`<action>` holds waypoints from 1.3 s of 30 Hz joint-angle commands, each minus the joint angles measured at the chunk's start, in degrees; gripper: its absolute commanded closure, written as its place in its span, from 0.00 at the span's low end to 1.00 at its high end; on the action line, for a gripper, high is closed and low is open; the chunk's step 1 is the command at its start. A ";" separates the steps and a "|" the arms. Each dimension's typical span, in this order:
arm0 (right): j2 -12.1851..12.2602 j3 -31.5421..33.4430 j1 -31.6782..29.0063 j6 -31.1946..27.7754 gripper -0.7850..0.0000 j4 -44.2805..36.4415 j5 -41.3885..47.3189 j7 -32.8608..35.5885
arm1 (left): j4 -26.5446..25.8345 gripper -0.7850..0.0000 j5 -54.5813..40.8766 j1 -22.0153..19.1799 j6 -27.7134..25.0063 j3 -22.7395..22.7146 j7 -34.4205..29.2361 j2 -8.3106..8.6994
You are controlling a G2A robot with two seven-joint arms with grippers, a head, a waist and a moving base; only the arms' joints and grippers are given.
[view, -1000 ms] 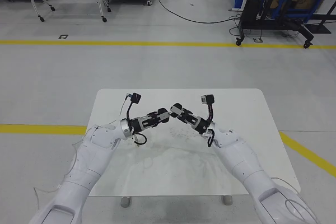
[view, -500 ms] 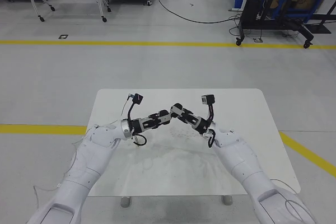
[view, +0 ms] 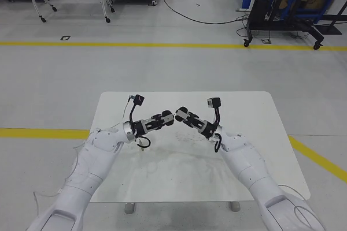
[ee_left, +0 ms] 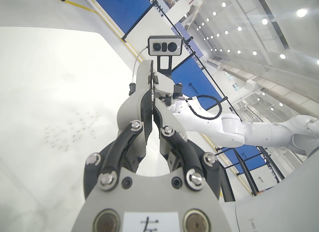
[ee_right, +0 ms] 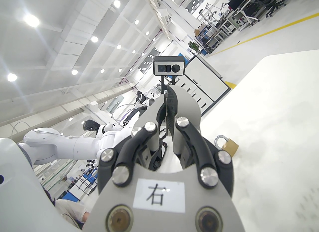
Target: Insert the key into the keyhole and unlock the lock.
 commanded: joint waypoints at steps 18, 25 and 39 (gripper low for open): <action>0.07 1.02 -0.24 0.00 0.00 -0.44 -0.89 0.39 | -1.34 1.00 0.18 0.94 -0.26 -0.56 1.95 0.26; 3.51 2.04 2.47 2.58 0.00 -3.00 -21.86 7.31 | -3.71 1.00 6.98 1.13 3.61 -0.33 -2.96 1.27; 9.94 -1.09 -1.17 9.54 0.48 -12.69 -13.15 14.28 | -4.87 1.00 8.02 -0.29 1.83 4.01 -12.50 1.63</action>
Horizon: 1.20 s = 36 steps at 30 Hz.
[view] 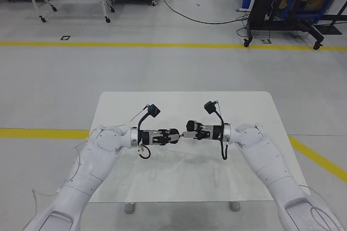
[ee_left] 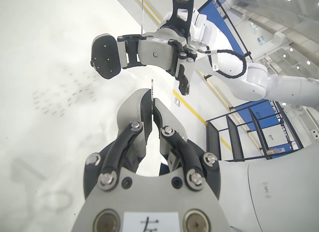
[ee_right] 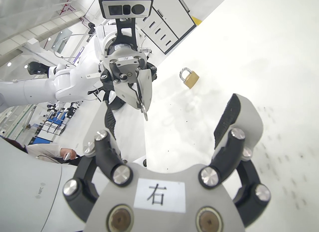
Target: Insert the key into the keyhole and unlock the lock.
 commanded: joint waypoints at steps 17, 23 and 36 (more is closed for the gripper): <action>4.03 -9.89 3.04 -1.37 0.65 1.34 10.04 -1.37 | 0.39 1.00 0.29 -0.48 0.19 0.96 2.80 0.50; 4.94 -12.39 3.95 -2.38 1.00 1.71 12.01 -2.38 | 0.49 1.00 0.33 -0.64 0.31 1.34 3.33 0.64; 7.07 -15.16 5.18 -6.79 1.00 3.89 15.14 -6.79 | 1.38 0.00 0.39 -0.76 1.39 0.28 7.61 1.11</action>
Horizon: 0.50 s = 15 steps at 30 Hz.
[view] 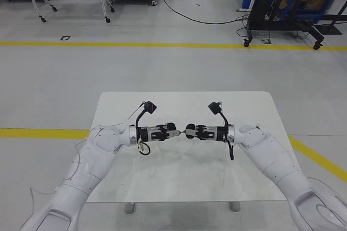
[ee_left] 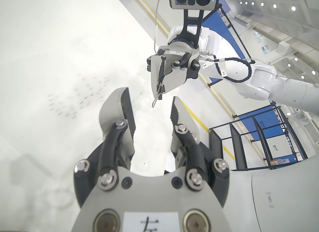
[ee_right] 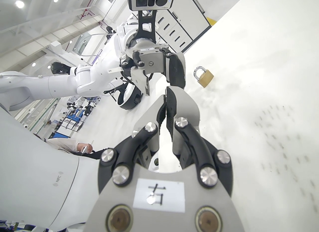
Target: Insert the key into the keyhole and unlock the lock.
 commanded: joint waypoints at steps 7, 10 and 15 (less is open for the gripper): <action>3.03 5.43 -1.69 -3.14 1.00 0.05 2.45 -3.37 | -1.74 0.00 0.84 1.80 -1.52 -3.14 4.76 0.96; 3.40 6.70 -2.46 -3.14 1.00 -0.46 3.35 -3.43 | -3.60 0.00 2.90 3.88 -1.13 -5.73 7.82 1.75; 3.40 6.70 -2.46 -3.14 1.00 -0.46 3.35 -3.43 | -15.26 0.00 18.19 9.29 7.27 -12.22 9.72 4.18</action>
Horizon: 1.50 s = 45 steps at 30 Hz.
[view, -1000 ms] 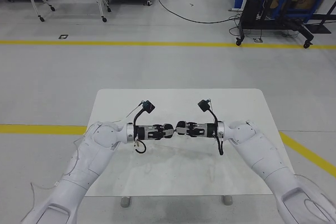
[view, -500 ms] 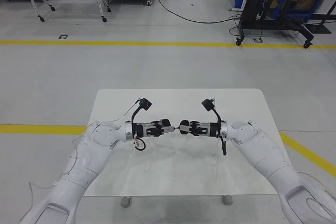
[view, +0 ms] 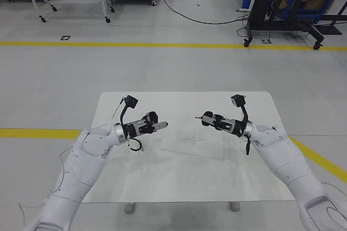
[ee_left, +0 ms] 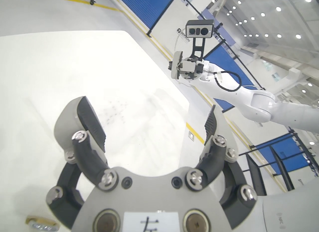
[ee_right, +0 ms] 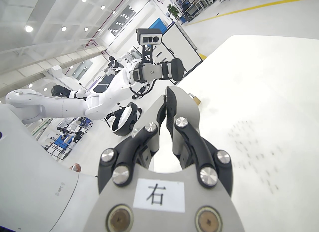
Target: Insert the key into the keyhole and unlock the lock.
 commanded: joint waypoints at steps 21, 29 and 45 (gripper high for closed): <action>0.00 0.01 0.00 0.00 1.00 0.00 0.00 0.00 | -25.37 0.00 52.92 9.38 42.77 6.88 -22.74 1.46; 0.00 0.01 0.00 0.00 1.00 0.00 0.00 0.00 | -21.02 0.23 54.93 6.31 50.93 9.52 -24.38 0.04; 0.00 0.01 0.00 0.00 1.00 0.00 0.00 0.00 | -17.45 0.59 51.16 6.35 53.43 8.93 -19.26 -1.34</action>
